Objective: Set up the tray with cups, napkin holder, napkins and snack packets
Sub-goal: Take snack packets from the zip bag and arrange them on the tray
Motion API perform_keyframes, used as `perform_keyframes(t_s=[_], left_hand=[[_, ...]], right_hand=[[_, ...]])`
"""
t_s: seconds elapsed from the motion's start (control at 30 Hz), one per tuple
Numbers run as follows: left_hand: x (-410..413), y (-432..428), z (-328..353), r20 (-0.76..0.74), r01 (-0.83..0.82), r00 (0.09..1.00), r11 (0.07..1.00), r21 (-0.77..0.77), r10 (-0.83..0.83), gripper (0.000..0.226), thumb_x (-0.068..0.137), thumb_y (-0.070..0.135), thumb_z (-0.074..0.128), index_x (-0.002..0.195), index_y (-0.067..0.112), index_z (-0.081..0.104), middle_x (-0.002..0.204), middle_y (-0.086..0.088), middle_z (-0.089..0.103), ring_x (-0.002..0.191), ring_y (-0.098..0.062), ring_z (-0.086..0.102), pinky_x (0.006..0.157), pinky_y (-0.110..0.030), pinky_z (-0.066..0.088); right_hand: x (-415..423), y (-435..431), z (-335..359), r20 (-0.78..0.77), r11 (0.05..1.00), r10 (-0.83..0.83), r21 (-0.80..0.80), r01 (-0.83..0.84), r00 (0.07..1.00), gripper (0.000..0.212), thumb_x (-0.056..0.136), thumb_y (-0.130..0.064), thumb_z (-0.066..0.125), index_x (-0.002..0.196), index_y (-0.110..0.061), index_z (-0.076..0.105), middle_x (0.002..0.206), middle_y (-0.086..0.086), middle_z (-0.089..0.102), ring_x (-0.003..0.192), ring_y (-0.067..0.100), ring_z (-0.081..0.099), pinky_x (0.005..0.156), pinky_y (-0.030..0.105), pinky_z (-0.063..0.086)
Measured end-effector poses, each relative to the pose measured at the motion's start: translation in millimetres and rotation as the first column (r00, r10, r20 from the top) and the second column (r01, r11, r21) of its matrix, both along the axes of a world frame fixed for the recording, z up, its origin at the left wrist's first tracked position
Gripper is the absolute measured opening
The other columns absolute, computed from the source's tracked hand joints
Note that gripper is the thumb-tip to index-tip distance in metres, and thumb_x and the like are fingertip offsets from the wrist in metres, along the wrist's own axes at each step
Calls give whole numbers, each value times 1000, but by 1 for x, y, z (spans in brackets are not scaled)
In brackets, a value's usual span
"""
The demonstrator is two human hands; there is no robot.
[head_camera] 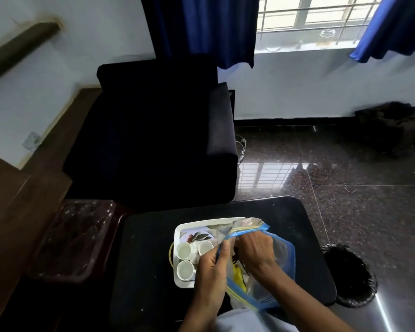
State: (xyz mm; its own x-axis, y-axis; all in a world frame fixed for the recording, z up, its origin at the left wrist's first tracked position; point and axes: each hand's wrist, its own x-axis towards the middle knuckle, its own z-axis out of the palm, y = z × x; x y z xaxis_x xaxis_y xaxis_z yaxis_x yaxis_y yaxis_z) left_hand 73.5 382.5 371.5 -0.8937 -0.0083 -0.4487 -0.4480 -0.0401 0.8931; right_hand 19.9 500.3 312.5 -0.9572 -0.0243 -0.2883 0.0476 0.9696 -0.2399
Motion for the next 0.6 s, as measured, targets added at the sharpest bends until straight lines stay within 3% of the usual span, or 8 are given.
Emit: perform_keyframes(t_s=[0.1,0.17,0.3,0.4,0.47,0.53,0.6], left_hand=[[-3,-8,1,9,20,1000,1000,18,-20,34,102,35,48,116,17,74,115,4,79,119,-12,69,114,-40,46],[-3,-9,3,15,28,999,998,60,-29,44,95,42,48,117,15,74,117,1,78,119,-14,69,113,-42,47],[2,-14,-1,20,23,999,992,122,-26,43,93,44,49,109,16,77,109,-2,81,112,-19,73,107,-45,52],[6,-11,-3,83,3,996,975,223,-22,38,94,40,50,101,17,81,107,-2,81,107,-14,75,91,-27,60],[7,-2,0,116,-9,993,966,257,-21,36,93,41,51,96,20,81,103,3,81,99,-8,75,79,-18,57],[4,5,4,125,-37,992,965,259,5,37,93,43,52,97,18,80,98,5,75,90,-9,71,80,-22,53],[-1,7,8,124,-74,991,960,271,41,38,99,36,50,111,11,76,107,-2,79,106,-15,72,97,-35,53]], right_hand=[[10,-8,-8,-56,990,-113,-86,108,992,16,89,-25,55,82,-16,67,90,0,71,81,19,67,65,32,53],[21,-12,1,-117,987,-104,-136,88,988,16,92,-27,54,99,-20,67,102,-2,64,88,16,61,75,32,54],[53,-10,43,-52,985,-97,-151,88,994,13,86,-27,56,98,-22,57,100,-3,64,86,21,61,65,28,41],[81,3,83,-11,963,-183,-201,177,983,20,77,-27,49,95,-23,55,96,-3,69,92,27,64,65,35,45],[95,12,109,1,940,-222,-267,215,975,15,82,-20,59,96,-23,57,91,-5,72,89,27,66,69,39,51],[103,27,129,-30,864,-326,-414,286,945,15,84,-13,68,92,-24,61,80,-7,73,73,14,69,66,31,55],[104,53,147,-69,743,-468,-571,350,881,20,85,-5,72,86,-25,68,74,-10,74,62,-2,65,58,16,51]])
